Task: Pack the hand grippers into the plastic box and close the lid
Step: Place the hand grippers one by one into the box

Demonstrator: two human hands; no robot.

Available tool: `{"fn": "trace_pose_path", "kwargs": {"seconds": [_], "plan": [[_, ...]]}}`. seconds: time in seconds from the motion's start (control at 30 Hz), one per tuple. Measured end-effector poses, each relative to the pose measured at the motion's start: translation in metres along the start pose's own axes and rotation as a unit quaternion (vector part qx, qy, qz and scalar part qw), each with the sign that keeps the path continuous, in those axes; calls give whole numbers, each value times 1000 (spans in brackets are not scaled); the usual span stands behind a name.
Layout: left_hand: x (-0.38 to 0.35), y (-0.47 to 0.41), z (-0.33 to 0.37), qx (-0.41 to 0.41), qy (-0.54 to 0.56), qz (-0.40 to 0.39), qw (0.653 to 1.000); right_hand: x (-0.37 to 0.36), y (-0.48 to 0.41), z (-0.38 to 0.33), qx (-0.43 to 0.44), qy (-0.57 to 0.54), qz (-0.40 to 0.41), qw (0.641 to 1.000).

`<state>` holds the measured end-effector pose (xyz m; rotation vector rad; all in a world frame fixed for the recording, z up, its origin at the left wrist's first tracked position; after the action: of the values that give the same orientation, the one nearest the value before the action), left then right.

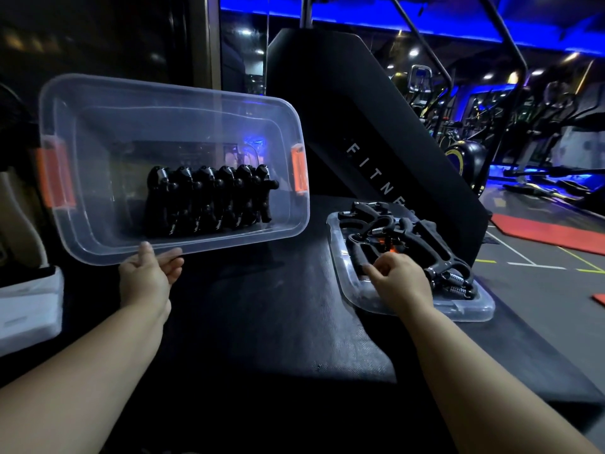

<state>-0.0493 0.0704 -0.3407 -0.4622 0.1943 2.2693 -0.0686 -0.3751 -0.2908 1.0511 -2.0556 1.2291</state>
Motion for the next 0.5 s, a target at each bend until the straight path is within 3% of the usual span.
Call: {"fn": "trace_pose_path", "kwargs": {"seconds": [0.13, 0.23, 0.3, 0.4, 0.5], "plan": [[0, -1, -1, -3, -1, 0, 1000, 28, -12, 10, 8, 47, 106, 993], [-1, 0, 0, -5, -2, 3, 1000, 42, -18, 34, -40, 121, 137, 982], [-2, 2, 2, -8, -1, 2, 1000, 43, -19, 57, -91, 132, 130, 978], [-3, 3, 2, -9, 1, 3, 1000, 29, -16, 89, -193, 129, 59, 971], [-1, 0, 1, -10, -1, 5, 1000, 20, -17, 97, -226, 115, 12, 967]]}}
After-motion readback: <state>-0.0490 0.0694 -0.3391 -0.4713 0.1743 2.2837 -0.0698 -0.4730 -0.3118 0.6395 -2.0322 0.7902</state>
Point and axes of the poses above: each hand's wrist, its own y-axis away from the middle knuckle, its own x-axis out of the back of the hand, z = x × y, the point moved 10 cm from there along -y, towards the middle knuckle, and after that the axes turned 4 degrees about z, right-handed, at the moved point
